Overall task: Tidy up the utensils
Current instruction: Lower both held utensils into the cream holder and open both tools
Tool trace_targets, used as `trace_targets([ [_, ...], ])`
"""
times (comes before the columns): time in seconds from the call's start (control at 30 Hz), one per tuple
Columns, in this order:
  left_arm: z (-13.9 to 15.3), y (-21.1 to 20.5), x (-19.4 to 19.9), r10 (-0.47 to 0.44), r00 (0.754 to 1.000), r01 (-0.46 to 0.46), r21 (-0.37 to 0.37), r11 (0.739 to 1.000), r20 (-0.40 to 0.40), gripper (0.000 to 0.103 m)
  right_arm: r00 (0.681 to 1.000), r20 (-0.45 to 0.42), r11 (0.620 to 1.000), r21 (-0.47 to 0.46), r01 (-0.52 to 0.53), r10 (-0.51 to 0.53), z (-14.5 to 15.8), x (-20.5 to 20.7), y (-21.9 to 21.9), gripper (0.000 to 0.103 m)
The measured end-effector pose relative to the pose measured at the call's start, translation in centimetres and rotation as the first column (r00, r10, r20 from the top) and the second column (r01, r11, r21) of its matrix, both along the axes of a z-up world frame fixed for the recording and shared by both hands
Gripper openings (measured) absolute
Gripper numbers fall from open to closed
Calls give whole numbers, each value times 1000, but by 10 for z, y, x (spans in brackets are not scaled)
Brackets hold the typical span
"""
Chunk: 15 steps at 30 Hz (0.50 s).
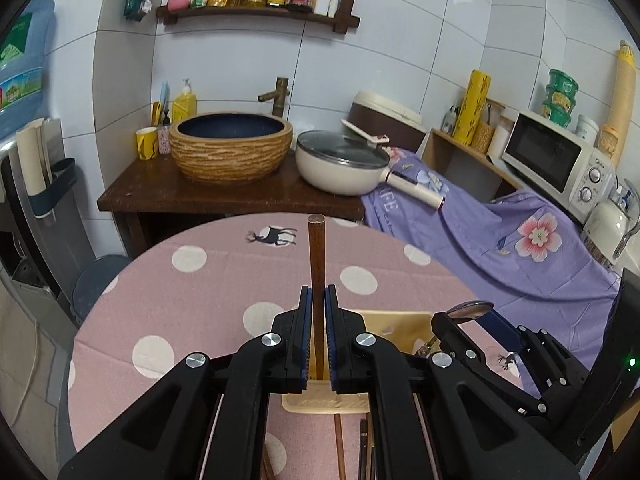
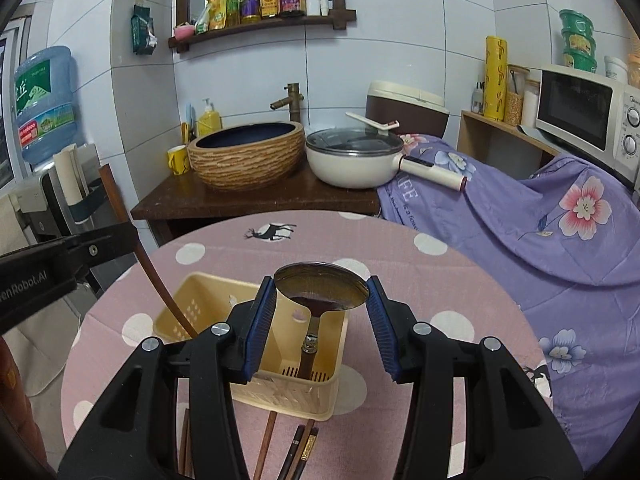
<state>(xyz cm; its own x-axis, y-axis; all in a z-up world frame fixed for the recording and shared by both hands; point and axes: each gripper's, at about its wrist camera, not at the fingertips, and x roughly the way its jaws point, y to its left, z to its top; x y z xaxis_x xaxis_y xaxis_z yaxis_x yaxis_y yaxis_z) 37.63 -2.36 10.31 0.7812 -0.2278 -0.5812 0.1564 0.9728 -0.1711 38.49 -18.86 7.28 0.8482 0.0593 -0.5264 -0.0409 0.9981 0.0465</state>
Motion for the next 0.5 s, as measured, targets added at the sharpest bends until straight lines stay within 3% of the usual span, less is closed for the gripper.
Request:
trace_targets([
  [0.43,-21,-5,8,-5,1000,6,24,1000,-27,7,1000,-14,1000,-8,3,-3,-19,3,-3,47],
  [0.5,-21,-3,8,-4,999,4,10,1000,-33,7,1000,-1,1000,0,1,-1,-18,2,-4,54],
])
